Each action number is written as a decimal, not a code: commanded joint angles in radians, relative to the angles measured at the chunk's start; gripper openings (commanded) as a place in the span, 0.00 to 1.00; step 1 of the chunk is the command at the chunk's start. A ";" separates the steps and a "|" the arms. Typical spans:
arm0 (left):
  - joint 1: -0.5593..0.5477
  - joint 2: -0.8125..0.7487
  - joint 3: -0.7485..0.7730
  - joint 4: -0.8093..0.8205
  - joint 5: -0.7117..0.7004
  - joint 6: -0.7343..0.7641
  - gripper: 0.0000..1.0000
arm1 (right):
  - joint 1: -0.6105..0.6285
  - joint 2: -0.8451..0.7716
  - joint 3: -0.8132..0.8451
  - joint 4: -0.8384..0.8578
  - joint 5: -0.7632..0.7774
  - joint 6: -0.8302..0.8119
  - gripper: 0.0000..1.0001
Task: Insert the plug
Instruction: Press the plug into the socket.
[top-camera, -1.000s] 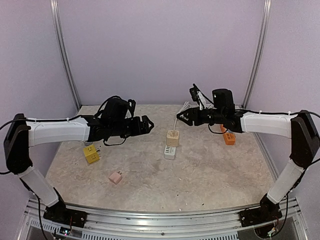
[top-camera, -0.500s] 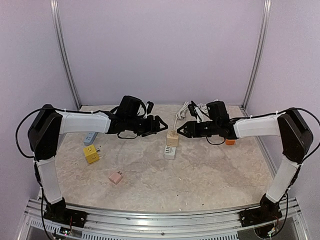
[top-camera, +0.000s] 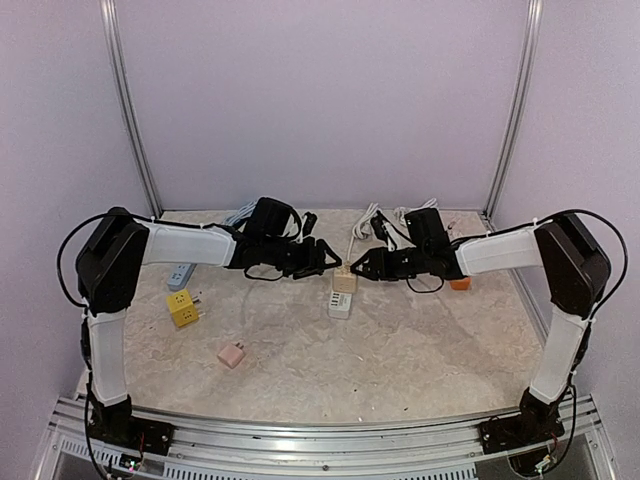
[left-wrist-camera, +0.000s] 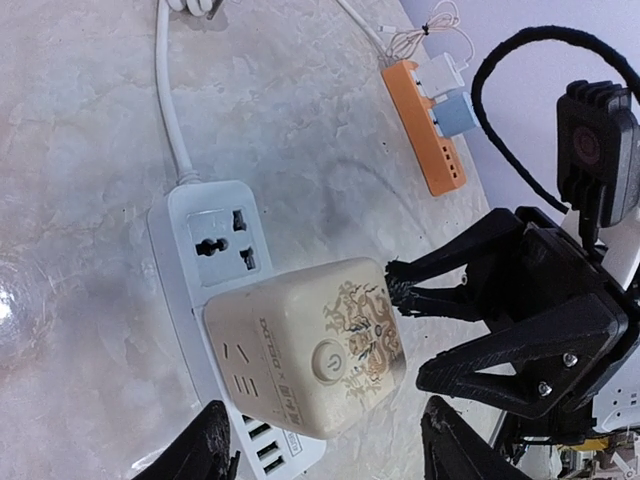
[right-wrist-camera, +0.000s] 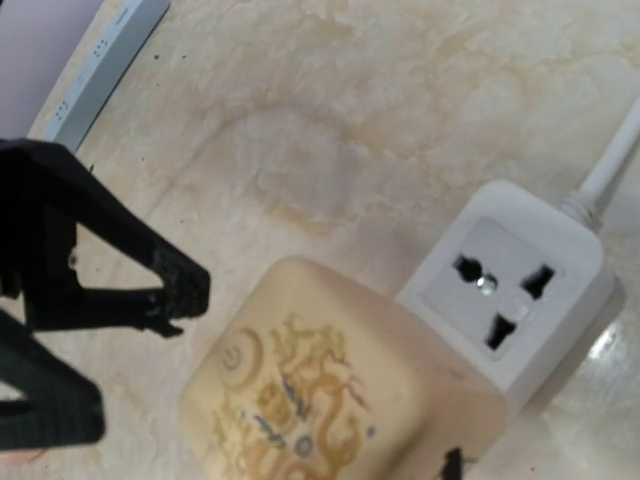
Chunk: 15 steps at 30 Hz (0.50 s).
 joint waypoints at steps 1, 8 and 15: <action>0.012 0.030 0.028 0.006 0.024 0.007 0.58 | -0.017 0.026 0.045 0.018 -0.011 0.013 0.47; 0.013 0.040 0.016 0.011 0.025 0.005 0.52 | -0.025 0.044 0.077 0.007 -0.010 0.018 0.46; 0.015 0.048 0.013 0.020 0.027 -0.004 0.45 | -0.024 0.075 0.102 -0.003 -0.007 0.015 0.45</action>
